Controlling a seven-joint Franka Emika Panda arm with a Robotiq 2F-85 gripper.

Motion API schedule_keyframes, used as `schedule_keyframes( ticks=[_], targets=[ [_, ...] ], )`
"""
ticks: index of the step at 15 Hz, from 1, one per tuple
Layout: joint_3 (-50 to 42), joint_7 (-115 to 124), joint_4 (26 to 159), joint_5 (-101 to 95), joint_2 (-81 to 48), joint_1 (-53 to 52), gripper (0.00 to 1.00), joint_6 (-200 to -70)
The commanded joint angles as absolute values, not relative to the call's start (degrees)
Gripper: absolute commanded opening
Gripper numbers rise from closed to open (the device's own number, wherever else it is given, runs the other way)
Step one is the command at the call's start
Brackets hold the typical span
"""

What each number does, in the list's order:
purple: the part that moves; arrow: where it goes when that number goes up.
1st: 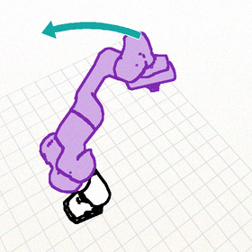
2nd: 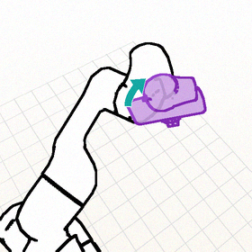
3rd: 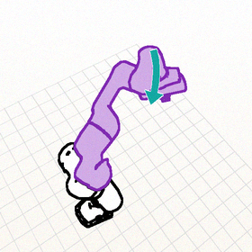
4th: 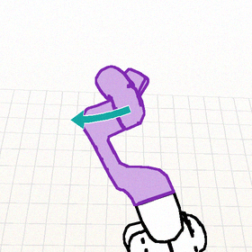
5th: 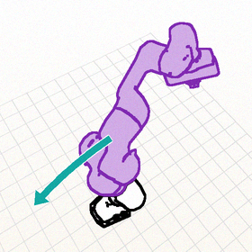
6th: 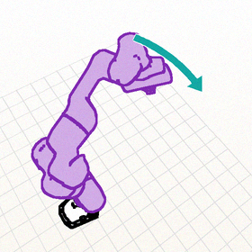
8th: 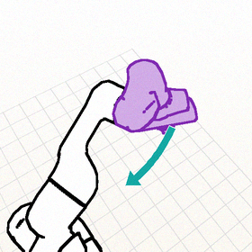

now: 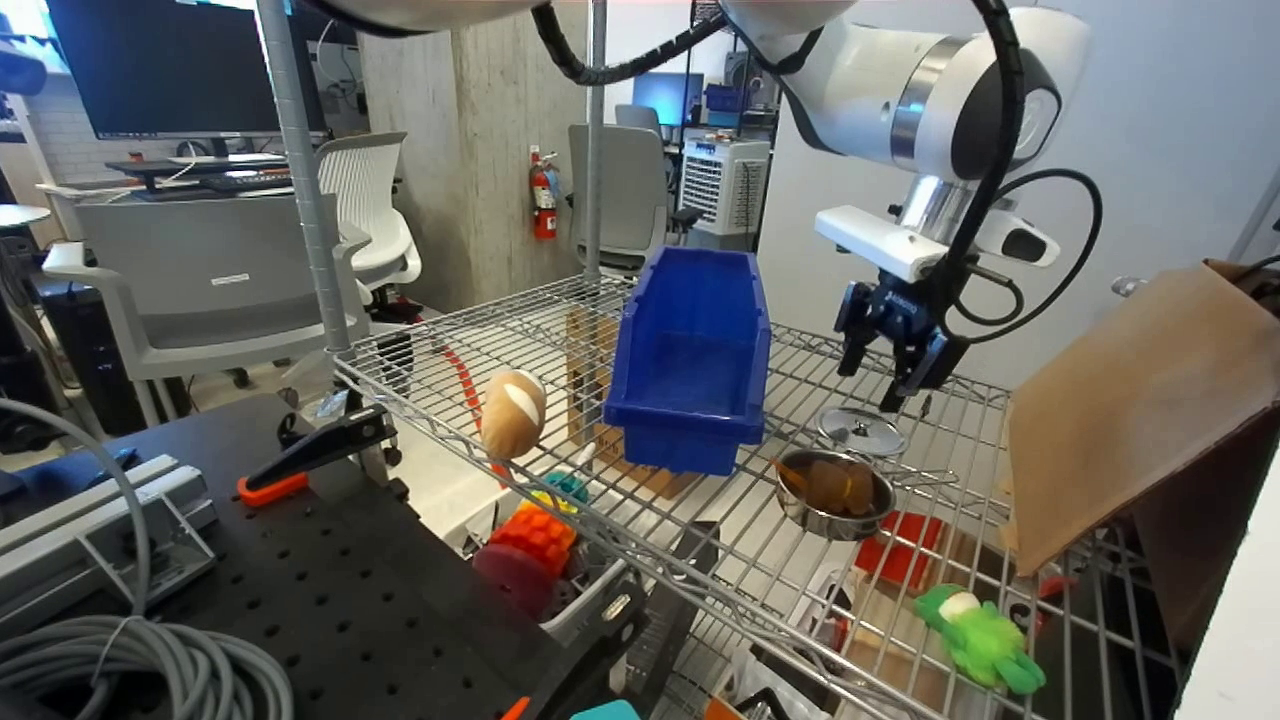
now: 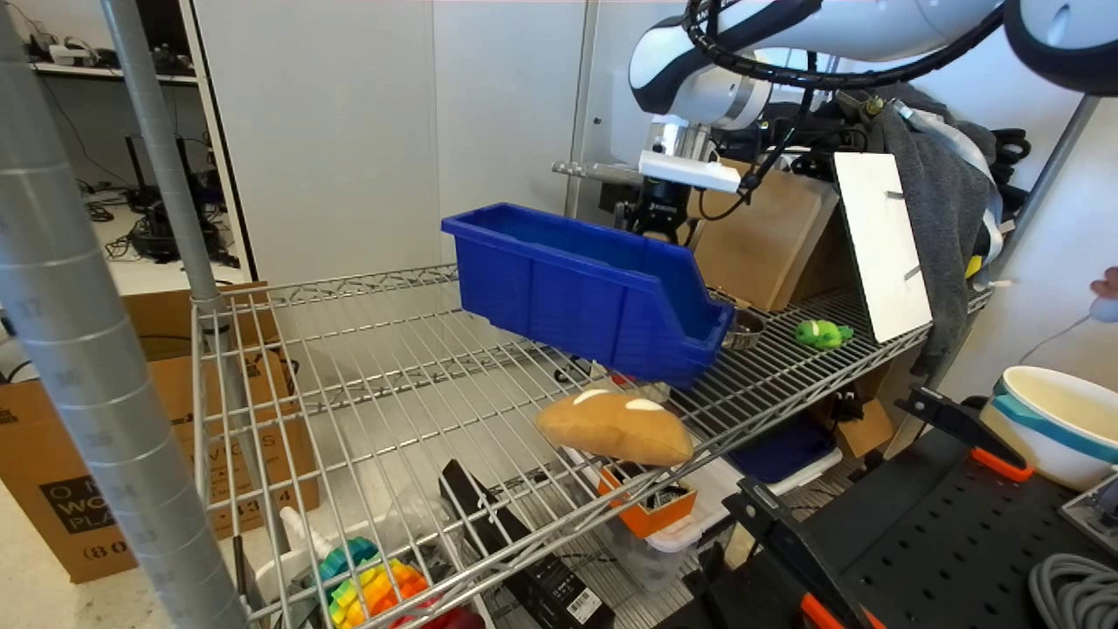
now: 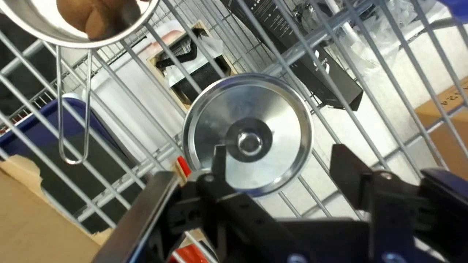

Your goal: Remove the silver lid from the silver pot

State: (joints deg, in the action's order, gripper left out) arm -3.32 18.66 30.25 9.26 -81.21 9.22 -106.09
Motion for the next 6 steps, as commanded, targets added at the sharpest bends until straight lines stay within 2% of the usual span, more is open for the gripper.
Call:
schedule_keyframes(
  ticks=[1,2,3,4,6],
  targets=[
    [-2.13,17.47,27.89,10.76,-76.84,11.72,1.0,-103.07],
    [-1.03,19.07,21.87,10.46,-78.48,13.08,1.0,-100.08],
    [-0.29,21.22,21.79,11.58,-76.61,14.43,1.0,-96.7],
    [-1.6,19.5,26.95,9.05,-76.95,11.96,1.0,-102.9],
    [-0.74,20.01,24.96,9.92,-75.1,13.98,1.0,-98.96]
  ],
)
